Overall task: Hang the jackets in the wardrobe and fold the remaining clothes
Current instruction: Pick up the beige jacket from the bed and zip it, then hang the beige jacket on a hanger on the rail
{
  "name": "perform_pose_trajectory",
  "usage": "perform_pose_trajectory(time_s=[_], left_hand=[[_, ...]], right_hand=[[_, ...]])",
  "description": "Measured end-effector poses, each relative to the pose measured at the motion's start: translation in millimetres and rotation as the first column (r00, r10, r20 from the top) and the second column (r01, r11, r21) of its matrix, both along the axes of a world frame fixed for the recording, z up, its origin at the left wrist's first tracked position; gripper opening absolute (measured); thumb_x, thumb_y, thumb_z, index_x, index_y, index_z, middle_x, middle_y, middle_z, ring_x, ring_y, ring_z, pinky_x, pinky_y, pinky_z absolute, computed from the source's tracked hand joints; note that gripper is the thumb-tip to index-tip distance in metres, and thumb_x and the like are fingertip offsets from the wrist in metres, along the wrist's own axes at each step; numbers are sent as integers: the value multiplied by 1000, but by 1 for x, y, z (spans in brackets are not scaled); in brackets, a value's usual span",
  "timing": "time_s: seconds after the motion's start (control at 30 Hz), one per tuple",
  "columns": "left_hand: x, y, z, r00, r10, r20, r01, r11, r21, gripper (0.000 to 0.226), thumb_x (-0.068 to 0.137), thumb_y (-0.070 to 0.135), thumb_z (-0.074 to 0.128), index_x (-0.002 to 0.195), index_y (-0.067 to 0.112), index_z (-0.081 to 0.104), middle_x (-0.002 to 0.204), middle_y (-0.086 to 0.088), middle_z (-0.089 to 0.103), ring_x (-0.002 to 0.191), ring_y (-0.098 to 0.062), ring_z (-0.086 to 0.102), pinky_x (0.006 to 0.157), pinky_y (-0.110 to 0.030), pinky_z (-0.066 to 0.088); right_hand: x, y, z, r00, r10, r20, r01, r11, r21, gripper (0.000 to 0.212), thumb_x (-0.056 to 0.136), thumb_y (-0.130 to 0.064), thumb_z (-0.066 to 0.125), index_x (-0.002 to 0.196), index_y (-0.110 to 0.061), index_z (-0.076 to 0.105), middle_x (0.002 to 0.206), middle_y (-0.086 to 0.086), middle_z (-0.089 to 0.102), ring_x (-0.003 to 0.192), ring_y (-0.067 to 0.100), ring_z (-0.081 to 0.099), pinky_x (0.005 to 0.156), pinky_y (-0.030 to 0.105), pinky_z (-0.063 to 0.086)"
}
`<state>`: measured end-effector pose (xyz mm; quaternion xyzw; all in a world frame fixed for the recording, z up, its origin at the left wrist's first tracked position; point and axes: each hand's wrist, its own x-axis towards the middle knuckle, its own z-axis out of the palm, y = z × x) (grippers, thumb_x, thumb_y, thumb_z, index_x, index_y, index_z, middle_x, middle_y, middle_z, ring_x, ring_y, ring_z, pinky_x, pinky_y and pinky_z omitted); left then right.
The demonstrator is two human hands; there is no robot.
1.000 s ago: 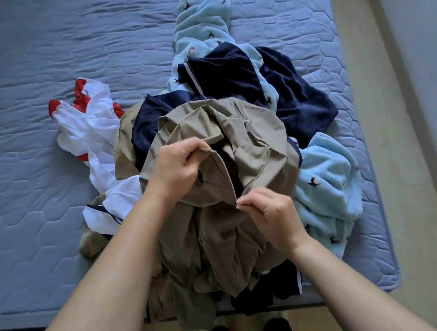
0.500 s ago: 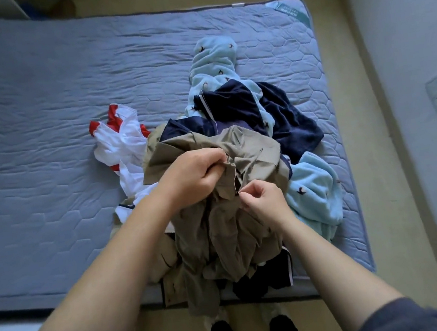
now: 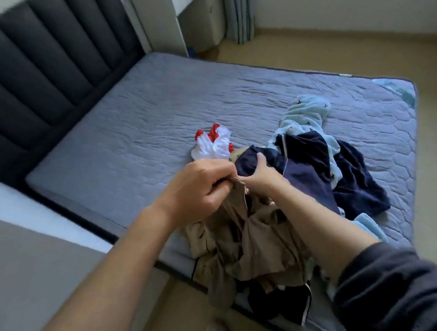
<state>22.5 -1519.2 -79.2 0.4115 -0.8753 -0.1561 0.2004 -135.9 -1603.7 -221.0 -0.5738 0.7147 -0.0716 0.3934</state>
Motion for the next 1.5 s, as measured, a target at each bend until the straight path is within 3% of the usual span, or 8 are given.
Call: perform_pose_trajectory(time_s=[0.13, 0.3, 0.57, 0.93, 1.1, 1.27, 1.37, 1.5], left_hand=[[36, 52, 34, 985, 172, 17, -171, 985, -34, 10, 84, 0, 53, 80, 4, 61, 72, 0, 57, 66, -11, 47, 64, -17, 36], [90, 141, 55, 883, 467, -50, -467, 884, -7, 11, 82, 7, 50, 73, 12, 55, 65, 8, 50, 62, -7, 44, 58, -16, 34], [130, 338, 64, 513, 799, -313, -831, 554, 53, 55, 88, 45, 38, 61, -2, 42, 54, -16, 35, 52, -13, 30, 52, -32, 23], [85, 669, 57, 70, 984, -166, -959, 112, 259, 3, 67, 19, 49, 67, 21, 47, 53, 10, 39, 50, -7, 31, 49, -17, 25], [58, 807, 48, -21, 950, 312, -990, -64, 127, 28, 81, 45, 66, 104, 30, 61, 88, 11, 46, 80, -8, 53, 68, -23, 37], [34, 915, 57, -290, 883, 369, -941, -191, -280, 17, 85, 17, 65, 69, 12, 64, 73, 0, 51, 65, -22, 55, 63, -30, 39], [24, 963, 64, -446, 847, 289, -850, -300, -432, 14, 73, 4, 64, 60, 10, 62, 64, -4, 49, 55, -24, 49, 56, -33, 41], [23, 1023, 63, -626, 718, 304, -739, -422, -525, 13, 73, 7, 62, 62, 13, 58, 65, -4, 51, 57, -25, 51, 57, -34, 43]], right_hand=[[38, 29, 28, 972, 193, 133, -214, 961, 173, 13, 79, -11, 66, 80, -13, 53, 75, 7, 57, 72, 24, 60, 62, 32, 52], [79, 69, 81, 524, -405, 750, -71, 856, 512, 37, 99, -1, 34, 64, -14, 39, 46, 2, 37, 35, 10, 36, 46, 21, 31], [137, 218, 196, 121, -611, 782, -417, 684, 599, 22, 64, 6, 32, 61, -7, 49, 59, 7, 50, 67, 16, 45, 86, 22, 44], [183, 506, 238, 288, -592, 753, -709, 396, 583, 28, 47, 15, 38, 55, -8, 51, 61, 1, 51, 66, 10, 42, 85, 11, 37], [206, 632, 236, 377, -498, 781, -786, 274, 554, 27, 58, 4, 23, 57, -15, 43, 59, -3, 40, 54, 8, 31, 56, 16, 24], [235, 748, 225, 344, 20, 939, -896, 305, 322, 19, 78, -2, 33, 64, -11, 42, 66, 5, 46, 64, 20, 44, 66, 31, 39], [261, 803, 210, 122, 558, 821, -985, 167, 33, 31, 90, -24, 50, 61, -14, 47, 60, 1, 46, 57, 16, 42, 59, 29, 37], [303, 880, 181, -524, 841, 135, -852, -521, -59, 45, 81, -57, 64, 94, -15, 64, 90, 1, 65, 77, 14, 60, 78, 30, 49]])
